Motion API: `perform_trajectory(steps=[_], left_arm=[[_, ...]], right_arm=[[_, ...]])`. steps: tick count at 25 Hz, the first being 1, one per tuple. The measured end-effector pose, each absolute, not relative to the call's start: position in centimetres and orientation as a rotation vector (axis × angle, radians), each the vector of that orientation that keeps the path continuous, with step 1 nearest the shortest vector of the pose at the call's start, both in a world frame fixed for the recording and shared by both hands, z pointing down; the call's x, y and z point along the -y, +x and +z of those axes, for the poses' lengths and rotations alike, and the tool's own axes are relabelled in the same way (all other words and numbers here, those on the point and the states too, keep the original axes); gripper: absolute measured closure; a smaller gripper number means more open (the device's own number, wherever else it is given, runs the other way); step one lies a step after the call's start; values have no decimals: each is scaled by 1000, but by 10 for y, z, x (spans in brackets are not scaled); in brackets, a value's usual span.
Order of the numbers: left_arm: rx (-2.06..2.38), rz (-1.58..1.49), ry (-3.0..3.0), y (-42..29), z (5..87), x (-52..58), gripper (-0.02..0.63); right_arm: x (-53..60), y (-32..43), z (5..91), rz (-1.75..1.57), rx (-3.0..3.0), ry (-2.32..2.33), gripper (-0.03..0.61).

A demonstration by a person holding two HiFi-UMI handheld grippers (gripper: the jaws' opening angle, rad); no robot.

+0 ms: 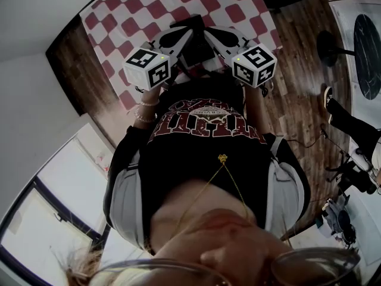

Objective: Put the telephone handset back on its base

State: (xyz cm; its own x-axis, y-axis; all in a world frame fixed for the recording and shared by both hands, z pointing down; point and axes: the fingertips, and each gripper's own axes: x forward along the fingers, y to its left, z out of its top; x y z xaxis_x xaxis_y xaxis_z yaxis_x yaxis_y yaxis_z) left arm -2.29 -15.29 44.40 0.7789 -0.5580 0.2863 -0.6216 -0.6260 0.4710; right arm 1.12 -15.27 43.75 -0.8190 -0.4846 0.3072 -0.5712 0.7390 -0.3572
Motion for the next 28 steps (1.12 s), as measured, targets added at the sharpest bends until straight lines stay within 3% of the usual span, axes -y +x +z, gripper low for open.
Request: perform_trajectory(steps=[28], left_arm=[[949, 235, 2479, -23, 433, 151, 603]], right_arm=[[146, 2, 422, 602, 2773, 790, 558]])
